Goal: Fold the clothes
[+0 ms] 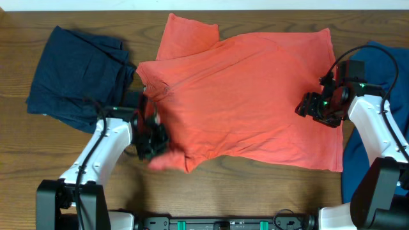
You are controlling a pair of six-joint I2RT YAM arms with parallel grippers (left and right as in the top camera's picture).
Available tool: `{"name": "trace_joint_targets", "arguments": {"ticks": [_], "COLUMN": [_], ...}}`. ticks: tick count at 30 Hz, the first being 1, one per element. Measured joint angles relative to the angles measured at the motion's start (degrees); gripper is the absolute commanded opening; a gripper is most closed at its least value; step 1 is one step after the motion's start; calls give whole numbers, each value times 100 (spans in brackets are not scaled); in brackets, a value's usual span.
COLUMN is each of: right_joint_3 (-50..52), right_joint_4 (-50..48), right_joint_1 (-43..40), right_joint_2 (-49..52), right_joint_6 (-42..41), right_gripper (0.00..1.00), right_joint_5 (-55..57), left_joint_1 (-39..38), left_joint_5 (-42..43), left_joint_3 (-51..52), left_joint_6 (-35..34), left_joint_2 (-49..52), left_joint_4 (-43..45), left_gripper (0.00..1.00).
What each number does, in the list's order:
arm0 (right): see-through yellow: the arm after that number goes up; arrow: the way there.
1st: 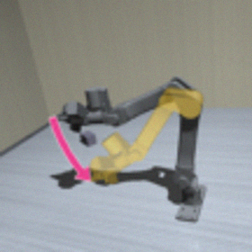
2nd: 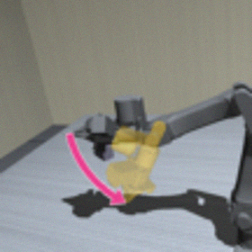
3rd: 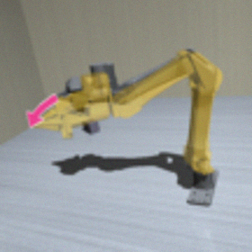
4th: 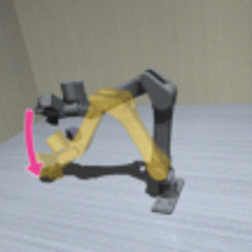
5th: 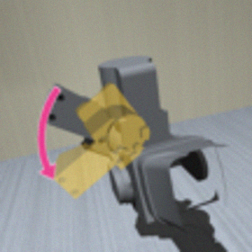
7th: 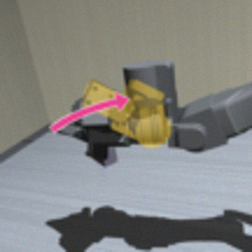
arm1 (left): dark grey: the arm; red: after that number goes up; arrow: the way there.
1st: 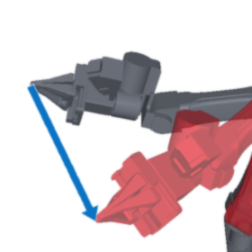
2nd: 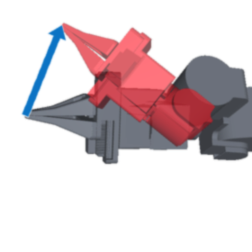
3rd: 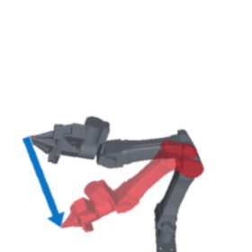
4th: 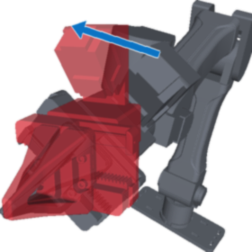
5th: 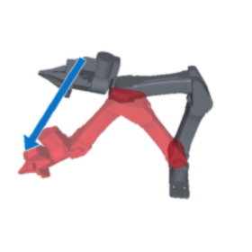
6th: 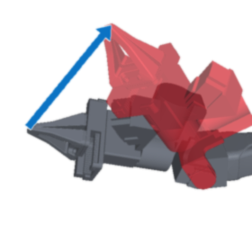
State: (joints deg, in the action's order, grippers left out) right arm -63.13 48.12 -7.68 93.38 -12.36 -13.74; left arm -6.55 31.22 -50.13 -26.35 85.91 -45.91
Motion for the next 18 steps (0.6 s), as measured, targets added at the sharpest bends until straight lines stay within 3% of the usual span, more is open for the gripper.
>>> {"name": "trace_joint_targets", "arguments": {"ticks": [3,6,8,12,18], "right_joint_3": [0,0,0,0,0], "right_joint_4": [0,0,0,11,48], "right_joint_1": [0,0,0,0,0], "right_joint_2": [0,-2,-2,0,-2], "right_joint_6": [0,0,0,0,2], "right_gripper": [69,69,69,70,70], "right_joint_5": [2,0,0,0,0], "left_joint_1": [0,0,0,0,0], "left_joint_5": [-407,-914,-1119,-1187,-929], "left_joint_3": [-63,-63,-63,-63,-63], "left_joint_6": [-4,-11,7,31,293], "left_joint_2": [-4,-4,-4,-4,-81], "left_joint_4": [782,1283,1480,1390,501], "left_gripper": [6,17,33,39,37]}}
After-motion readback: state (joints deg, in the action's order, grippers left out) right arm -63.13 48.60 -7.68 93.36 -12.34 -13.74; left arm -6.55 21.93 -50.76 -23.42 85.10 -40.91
